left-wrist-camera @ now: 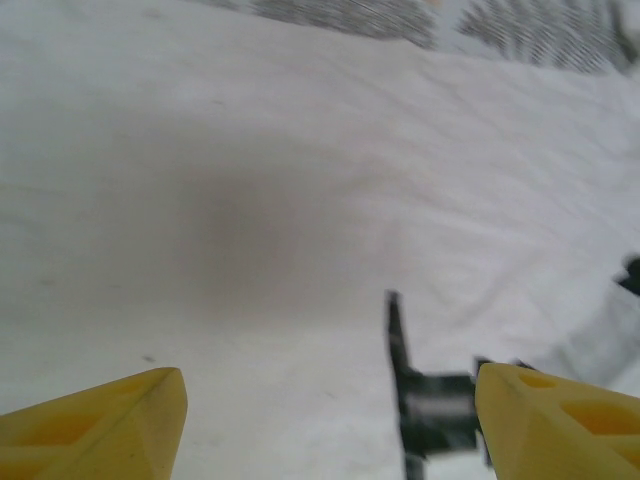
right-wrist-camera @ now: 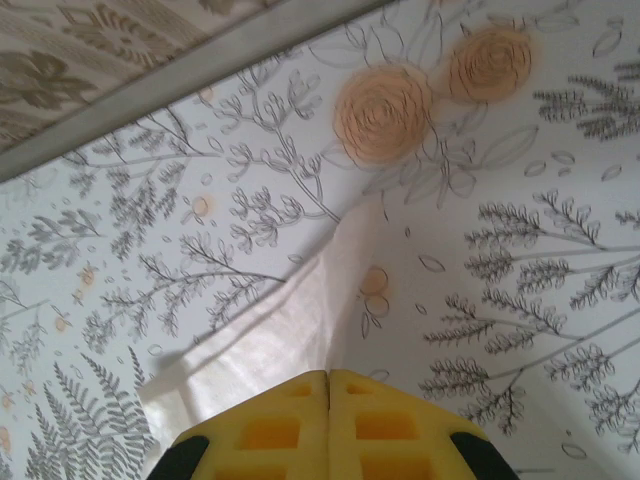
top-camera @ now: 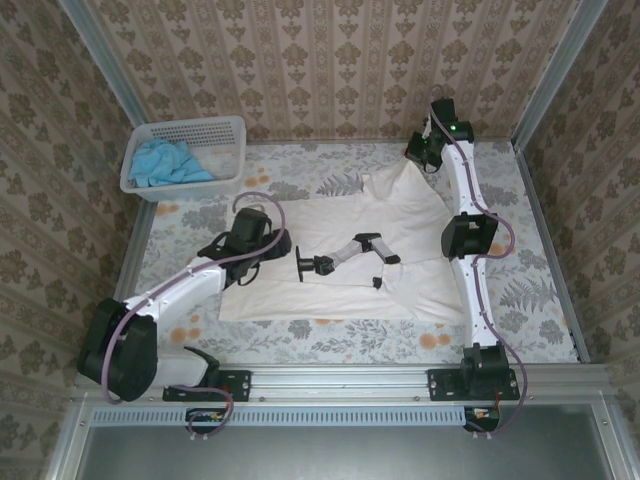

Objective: Fold and stack the t-shirts

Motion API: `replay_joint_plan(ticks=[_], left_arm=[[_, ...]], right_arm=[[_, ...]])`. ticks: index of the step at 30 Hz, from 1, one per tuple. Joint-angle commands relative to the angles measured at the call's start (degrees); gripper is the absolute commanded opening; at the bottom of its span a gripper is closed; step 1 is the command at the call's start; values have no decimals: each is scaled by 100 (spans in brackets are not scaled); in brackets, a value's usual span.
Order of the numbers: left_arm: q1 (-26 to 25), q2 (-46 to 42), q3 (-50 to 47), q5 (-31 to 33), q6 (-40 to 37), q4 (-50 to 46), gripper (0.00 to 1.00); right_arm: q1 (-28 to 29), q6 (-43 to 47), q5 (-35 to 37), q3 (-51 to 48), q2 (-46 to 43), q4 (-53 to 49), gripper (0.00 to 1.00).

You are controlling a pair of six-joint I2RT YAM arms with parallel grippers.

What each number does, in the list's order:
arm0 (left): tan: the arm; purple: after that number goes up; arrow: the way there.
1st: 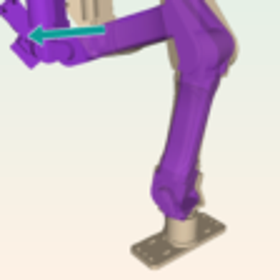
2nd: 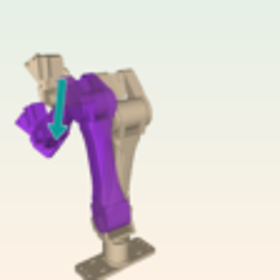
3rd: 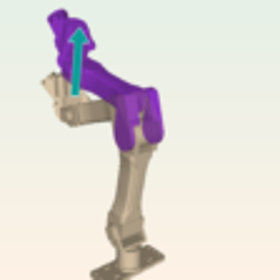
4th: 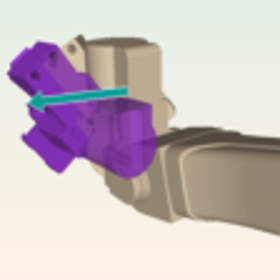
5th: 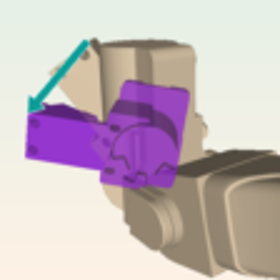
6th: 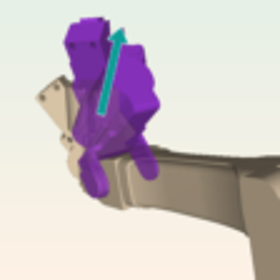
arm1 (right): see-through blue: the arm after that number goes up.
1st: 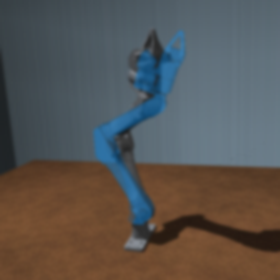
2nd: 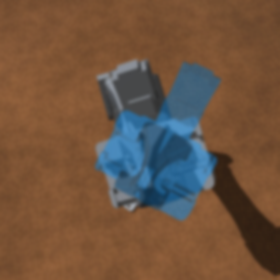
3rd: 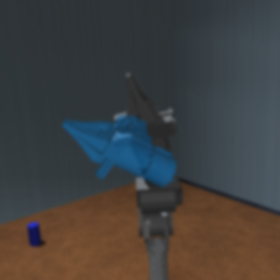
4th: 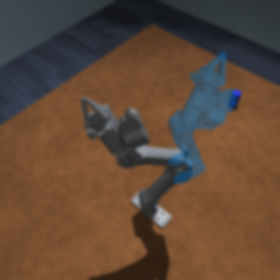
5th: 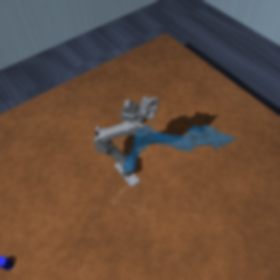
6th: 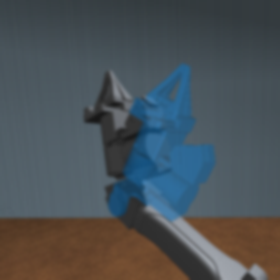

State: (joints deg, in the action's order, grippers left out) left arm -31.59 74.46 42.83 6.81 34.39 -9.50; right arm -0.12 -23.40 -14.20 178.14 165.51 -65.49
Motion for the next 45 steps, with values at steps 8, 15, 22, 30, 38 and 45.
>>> replay_joint_plan(ticks=[8,15,22,30,38,45], left_arm=[[170,-511,-274,456,350,-586,80],[792,-546,-278,399,942,-699,75],[1171,-510,-156,355,1341,-530,75],[1196,417,741,138,1430,-560,76],[1191,1558,1803,98,1358,-843,76],[1165,2071,2307,-13,1280,-1051,78]], right_arm=[[356,924,426,427,-448,-1567,0],[495,1283,474,266,-999,-2098,0],[541,1586,405,-1248,-2221,-2073,0],[556,1579,114,-5640,-4723,230,0],[539,684,-532,-10103,-6814,3125,0],[539,-193,-897,-12509,-7990,4606,0]])
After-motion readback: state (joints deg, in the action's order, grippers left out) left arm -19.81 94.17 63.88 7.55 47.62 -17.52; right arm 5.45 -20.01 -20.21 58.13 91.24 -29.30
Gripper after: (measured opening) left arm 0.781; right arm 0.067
